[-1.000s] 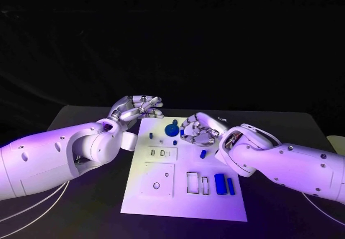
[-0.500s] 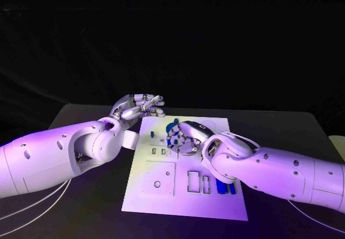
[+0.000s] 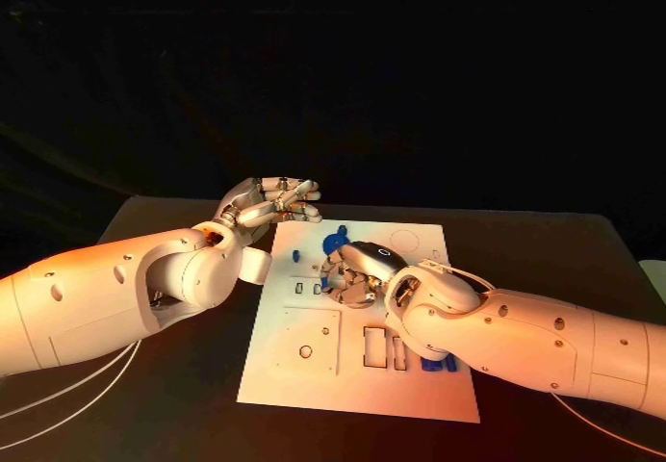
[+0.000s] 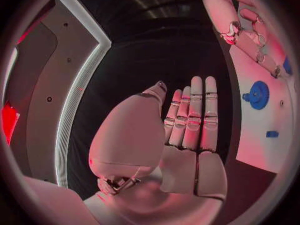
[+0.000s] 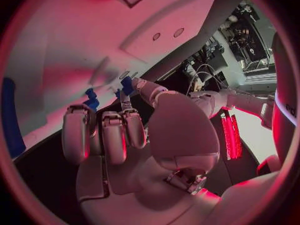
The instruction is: Assemble the parts on the task board
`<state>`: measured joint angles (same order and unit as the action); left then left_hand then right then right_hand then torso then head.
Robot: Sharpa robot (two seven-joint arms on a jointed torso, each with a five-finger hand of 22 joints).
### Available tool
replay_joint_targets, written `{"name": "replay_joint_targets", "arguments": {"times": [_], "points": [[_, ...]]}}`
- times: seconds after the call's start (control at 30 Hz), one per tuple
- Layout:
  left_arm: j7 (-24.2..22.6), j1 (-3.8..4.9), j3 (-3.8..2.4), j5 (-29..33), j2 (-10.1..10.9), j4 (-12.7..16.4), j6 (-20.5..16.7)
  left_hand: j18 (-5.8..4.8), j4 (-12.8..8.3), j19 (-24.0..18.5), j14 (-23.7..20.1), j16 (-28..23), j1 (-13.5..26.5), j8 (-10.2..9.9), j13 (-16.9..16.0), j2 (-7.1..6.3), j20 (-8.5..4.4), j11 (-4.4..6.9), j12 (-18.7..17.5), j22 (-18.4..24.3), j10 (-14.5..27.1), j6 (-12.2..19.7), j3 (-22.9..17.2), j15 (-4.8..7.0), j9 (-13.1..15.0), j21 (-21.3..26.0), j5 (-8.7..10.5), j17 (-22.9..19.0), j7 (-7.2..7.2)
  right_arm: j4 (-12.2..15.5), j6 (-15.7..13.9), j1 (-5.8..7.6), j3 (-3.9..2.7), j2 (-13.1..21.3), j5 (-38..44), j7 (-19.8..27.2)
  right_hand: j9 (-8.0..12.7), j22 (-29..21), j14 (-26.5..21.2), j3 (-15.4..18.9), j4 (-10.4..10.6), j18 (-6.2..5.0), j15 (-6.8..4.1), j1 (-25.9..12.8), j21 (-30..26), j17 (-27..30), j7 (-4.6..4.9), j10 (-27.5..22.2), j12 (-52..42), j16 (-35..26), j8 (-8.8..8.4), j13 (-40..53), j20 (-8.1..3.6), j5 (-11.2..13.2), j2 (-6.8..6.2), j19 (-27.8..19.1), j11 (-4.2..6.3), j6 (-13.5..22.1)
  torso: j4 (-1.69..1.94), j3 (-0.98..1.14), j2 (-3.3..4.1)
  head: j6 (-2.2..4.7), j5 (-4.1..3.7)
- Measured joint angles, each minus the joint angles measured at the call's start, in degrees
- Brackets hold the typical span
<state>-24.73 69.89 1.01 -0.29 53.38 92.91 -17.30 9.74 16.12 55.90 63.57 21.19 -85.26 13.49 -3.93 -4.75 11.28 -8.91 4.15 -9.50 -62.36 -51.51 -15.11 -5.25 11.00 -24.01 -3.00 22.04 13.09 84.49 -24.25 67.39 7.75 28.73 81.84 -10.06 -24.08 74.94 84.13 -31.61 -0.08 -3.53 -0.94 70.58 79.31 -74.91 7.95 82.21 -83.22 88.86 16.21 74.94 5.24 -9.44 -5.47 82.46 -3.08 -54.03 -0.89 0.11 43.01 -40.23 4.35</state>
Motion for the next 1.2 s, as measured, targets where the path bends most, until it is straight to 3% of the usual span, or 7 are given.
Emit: {"name": "replay_joint_targets", "arguments": {"times": [1.2], "points": [[0.01,0.00,0.00,0.00,0.03,-0.04,0.00,0.00,-0.08,0.00,0.00,0.00,0.00,0.00,0.02,0.00,0.00,0.00,0.00,0.00,0.00,0.00,-0.56,0.00,0.11,0.00,0.00,0.26,0.00,-2.08,0.79,-0.75,0.05,-1.06,1.76,-0.18,-0.10,-0.03,0.00,0.23,0.09,0.00,0.00,-0.67,-0.49,-0.04,-0.24,-0.43,0.26,0.00,0.88,-0.02,-0.21,0.17,-0.69,-0.21,0.00,0.44,-0.01,-0.02,-0.01,-0.40,0.13]]}}
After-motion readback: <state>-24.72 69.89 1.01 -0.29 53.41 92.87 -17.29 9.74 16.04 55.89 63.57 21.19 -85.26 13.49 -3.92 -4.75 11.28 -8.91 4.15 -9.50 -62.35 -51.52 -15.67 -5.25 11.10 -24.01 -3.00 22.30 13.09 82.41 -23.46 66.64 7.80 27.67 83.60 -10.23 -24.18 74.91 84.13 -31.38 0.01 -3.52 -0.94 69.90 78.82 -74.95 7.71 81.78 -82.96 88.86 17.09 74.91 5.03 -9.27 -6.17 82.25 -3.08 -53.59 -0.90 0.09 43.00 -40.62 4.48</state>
